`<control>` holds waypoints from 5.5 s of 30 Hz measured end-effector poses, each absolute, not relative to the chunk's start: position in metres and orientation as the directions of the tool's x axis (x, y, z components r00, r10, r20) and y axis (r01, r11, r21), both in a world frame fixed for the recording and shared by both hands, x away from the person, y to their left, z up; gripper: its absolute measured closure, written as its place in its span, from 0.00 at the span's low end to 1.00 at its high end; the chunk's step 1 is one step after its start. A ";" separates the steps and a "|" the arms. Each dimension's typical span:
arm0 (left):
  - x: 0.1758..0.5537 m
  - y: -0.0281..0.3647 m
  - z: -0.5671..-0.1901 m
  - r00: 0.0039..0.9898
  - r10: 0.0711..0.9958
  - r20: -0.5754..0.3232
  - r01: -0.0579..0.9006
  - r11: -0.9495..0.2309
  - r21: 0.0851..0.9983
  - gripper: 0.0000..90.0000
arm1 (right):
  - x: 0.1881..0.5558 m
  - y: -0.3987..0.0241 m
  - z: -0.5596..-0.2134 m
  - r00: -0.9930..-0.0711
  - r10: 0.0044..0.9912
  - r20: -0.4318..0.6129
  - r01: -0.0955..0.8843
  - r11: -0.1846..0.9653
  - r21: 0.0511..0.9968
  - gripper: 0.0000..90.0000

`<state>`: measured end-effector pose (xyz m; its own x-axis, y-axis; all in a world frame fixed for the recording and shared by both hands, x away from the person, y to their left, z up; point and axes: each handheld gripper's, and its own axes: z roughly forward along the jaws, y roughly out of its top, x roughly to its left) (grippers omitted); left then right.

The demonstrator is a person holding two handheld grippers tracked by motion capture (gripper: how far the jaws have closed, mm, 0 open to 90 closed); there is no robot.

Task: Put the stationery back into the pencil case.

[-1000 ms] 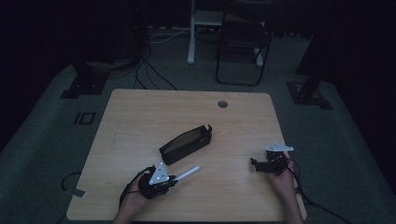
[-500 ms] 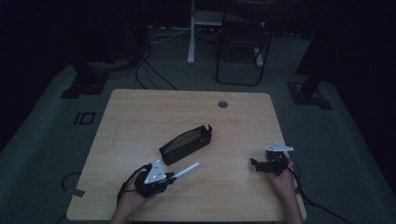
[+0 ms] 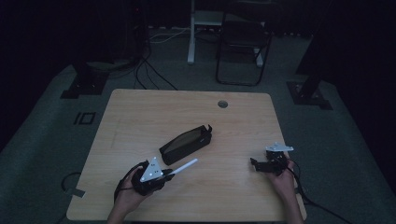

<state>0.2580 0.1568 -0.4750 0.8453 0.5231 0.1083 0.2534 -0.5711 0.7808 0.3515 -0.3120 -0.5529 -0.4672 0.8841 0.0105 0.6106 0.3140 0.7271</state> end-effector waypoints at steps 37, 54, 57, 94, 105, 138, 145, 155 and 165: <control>0.269 0.169 -0.446 0.840 0.530 0.116 0.237 -0.551 0.800 0.88 | 0.352 -0.312 -0.553 -0.467 0.884 0.010 0.610 0.314 0.727 0.15; 0.273 0.174 -0.438 0.837 0.535 0.112 0.234 -0.537 0.810 0.88 | 0.352 -0.312 -0.553 -0.467 0.884 0.010 0.610 0.314 0.727 0.15; 0.274 0.176 -0.437 0.834 0.540 0.112 0.237 -0.534 0.812 0.88 | 0.352 -0.312 -0.553 -0.467 0.884 0.011 0.610 0.314 0.727 0.15; 0.298 0.194 -0.426 0.809 0.580 0.096 0.267 -0.508 0.819 0.88 | 0.352 -0.312 -0.553 -0.468 0.884 0.009 0.610 0.315 0.727 0.15; 0.304 0.193 -0.425 0.807 0.583 0.095 0.268 -0.506 0.820 0.88 | 0.352 -0.312 -0.553 -0.468 0.884 0.009 0.610 0.316 0.727 0.15; 0.323 0.184 -0.417 0.806 0.586 0.090 0.265 -0.491 0.830 0.88 | 0.352 -0.312 -0.553 -0.468 0.884 0.009 0.610 0.316 0.727 0.15; 0.328 0.180 -0.415 0.808 0.583 0.089 0.263 -0.490 0.831 0.88 | 0.352 -0.312 -0.553 -0.468 0.884 0.009 0.610 0.316 0.727 0.15; 0.334 0.174 -0.415 0.809 0.582 0.082 0.264 -0.485 0.834 0.88 | 0.352 -0.312 -0.553 -0.468 0.884 0.010 0.610 0.315 0.727 0.15; 0.340 0.172 -0.417 0.808 0.585 0.072 0.276 -0.482 0.831 0.88 | 0.352 -0.312 -0.553 -0.468 0.884 0.010 0.610 0.315 0.727 0.15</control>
